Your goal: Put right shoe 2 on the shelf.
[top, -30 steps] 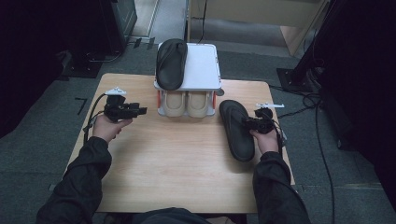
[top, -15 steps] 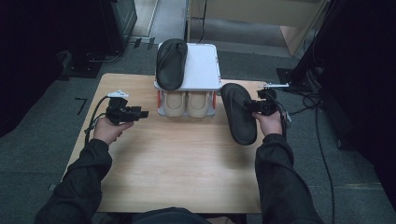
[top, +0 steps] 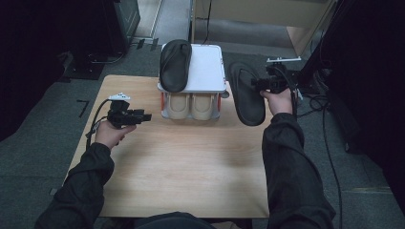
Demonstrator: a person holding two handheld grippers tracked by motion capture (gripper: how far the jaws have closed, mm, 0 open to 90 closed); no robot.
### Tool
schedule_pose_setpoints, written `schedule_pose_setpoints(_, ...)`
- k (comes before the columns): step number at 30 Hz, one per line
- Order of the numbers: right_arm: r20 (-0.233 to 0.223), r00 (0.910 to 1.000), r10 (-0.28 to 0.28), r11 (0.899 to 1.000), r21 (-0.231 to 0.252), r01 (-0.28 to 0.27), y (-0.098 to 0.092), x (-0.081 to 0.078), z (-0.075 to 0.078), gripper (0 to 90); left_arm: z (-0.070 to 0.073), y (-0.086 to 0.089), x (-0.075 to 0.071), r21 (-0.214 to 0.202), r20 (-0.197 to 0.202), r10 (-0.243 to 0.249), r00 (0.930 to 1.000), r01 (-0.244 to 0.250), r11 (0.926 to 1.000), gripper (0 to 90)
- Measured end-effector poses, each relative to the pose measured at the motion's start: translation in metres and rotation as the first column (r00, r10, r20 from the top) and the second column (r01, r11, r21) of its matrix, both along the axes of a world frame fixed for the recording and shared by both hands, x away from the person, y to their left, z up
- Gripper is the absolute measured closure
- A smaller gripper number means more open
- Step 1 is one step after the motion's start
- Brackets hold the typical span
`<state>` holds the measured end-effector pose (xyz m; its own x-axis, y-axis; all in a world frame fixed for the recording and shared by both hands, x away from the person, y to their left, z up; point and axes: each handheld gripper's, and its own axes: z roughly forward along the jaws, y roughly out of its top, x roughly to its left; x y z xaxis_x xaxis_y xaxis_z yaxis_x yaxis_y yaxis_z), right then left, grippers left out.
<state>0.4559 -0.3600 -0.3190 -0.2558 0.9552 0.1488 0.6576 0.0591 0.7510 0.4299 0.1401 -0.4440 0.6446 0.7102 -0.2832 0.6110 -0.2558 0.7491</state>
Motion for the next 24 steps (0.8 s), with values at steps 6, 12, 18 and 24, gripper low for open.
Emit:
schedule_pose_setpoints(6,-0.004,1.0,0.008,1.0,-0.018,-0.008,0.015,0.018,0.021,73.9,-0.001,-0.001,-0.001,-0.016,-0.008,-0.011,0.9999,0.011,0.9998,48.9)
schedule_pose_setpoints(12,-0.006,0.9998,0.021,1.0,-0.015,-0.021,0.036,0.038,0.026,73.9,0.0,-0.004,-0.003,-0.009,0.001,-0.021,0.9998,0.021,0.9997,49.0)
schedule_pose_setpoints(18,-0.01,0.9991,0.042,0.999,-0.025,-0.042,0.065,0.061,0.021,73.8,0.0,-0.005,-0.003,-0.005,0.01,-0.023,0.9997,0.023,0.9997,49.0)
schedule_pose_setpoints(24,-0.014,0.9994,0.03,0.999,-0.034,-0.03,0.085,0.082,0.016,73.7,-0.001,-0.006,-0.003,-0.008,0.015,-0.034,0.9993,0.034,0.9994,49.3)
